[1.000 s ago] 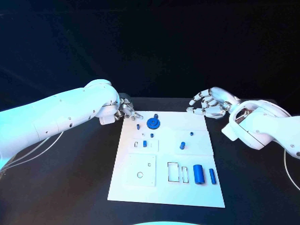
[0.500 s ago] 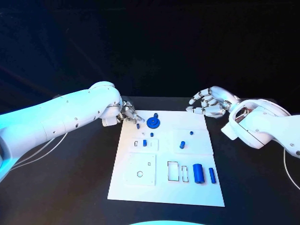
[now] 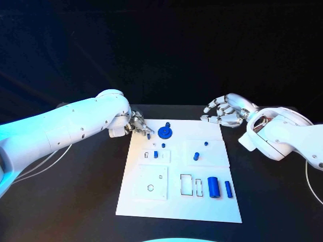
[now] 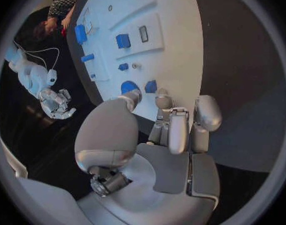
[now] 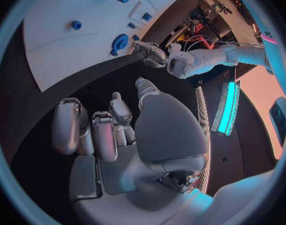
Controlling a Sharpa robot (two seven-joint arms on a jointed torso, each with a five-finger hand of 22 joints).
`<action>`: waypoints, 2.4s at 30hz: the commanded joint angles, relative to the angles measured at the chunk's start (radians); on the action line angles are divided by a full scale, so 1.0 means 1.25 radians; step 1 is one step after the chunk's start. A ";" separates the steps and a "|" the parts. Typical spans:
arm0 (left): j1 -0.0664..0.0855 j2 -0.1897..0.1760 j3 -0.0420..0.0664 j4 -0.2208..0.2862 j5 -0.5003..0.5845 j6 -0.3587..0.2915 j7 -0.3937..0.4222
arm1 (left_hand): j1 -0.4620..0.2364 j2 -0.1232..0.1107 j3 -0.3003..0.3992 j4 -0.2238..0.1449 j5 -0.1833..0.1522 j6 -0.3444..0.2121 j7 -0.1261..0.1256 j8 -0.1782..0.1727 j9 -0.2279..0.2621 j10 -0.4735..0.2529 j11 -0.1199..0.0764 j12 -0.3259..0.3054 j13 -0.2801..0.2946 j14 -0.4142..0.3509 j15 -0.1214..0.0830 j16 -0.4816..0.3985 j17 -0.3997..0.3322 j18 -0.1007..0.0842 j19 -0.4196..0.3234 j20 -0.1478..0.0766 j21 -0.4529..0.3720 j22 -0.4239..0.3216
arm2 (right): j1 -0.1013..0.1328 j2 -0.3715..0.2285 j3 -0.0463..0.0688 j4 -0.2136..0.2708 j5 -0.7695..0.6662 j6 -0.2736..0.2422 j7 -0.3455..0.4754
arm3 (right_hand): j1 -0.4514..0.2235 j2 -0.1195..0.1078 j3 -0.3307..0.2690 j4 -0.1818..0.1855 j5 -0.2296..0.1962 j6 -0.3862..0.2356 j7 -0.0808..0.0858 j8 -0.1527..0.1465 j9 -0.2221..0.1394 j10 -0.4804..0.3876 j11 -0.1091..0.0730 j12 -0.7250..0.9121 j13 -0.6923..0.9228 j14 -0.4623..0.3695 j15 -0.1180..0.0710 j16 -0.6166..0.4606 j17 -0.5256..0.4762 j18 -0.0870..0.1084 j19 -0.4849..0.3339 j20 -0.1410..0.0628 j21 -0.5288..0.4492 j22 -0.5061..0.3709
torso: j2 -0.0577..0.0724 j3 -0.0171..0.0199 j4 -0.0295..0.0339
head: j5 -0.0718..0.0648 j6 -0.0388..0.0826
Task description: Assemble the parts on the task board
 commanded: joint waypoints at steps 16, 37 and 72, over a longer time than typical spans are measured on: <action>-0.002 0.003 -0.002 -0.001 0.033 0.016 0.004 | 0.067 0.047 0.030 -0.007 0.000 0.028 -0.009 0.006 0.000 0.009 -0.011 0.009 0.001 0.044 -0.003 0.006 0.087 0.005 0.004 -0.002 0.006 0.006 | 0.000 0.001 0.000 -0.001 -0.003 0.011 0.007 | 0.003 0.006 0.001 -0.004 0.003 -0.006 0.002 0.006 -0.002 -0.003 0.001 -0.003 0.002 0.066 -0.005 -0.003 0.134 0.006 -0.007 0.000 -0.001 0.069 | 0.000 0.0007 0.0000 | 0.000 0.001; -0.002 -0.006 -0.002 0.003 0.152 0.005 0.008 | 0.151 0.029 0.335 -0.150 0.000 0.012 -0.013 0.049 0.050 0.025 -0.017 0.005 -0.012 0.046 -0.009 0.010 0.091 0.002 0.010 -0.011 0.015 0.026 | -0.002 0.003 0.000 -0.005 -0.003 0.014 0.006 | 0.004 0.007 0.002 -0.004 0.004 -0.006 0.002 0.007 -0.002 -0.003 0.001 -0.003 0.002 0.066 -0.005 -0.003 0.134 0.006 -0.007 0.000 -0.002 0.069 | 0.000 0.0000 0.0014 | 0.003 -0.001; -0.029 -0.190 -0.012 0.283 0.084 -0.090 0.045 | 0.067 -0.033 0.471 -0.220 0.070 0.049 -0.027 0.080 0.081 0.081 -0.033 0.035 0.025 0.054 -0.025 0.017 0.104 -0.008 0.051 -0.026 0.047 0.083 | -0.002 -0.007 0.000 -0.004 -0.003 -0.014 0.014 | 0.009 0.005 0.003 -0.005 0.007 -0.007 0.002 0.008 -0.004 -0.015 0.001 -0.013 -0.009 0.065 -0.005 -0.005 0.132 0.010 -0.016 0.000 -0.021 0.058 | 0.001 -0.0007 0.0014 | 0.010 -0.009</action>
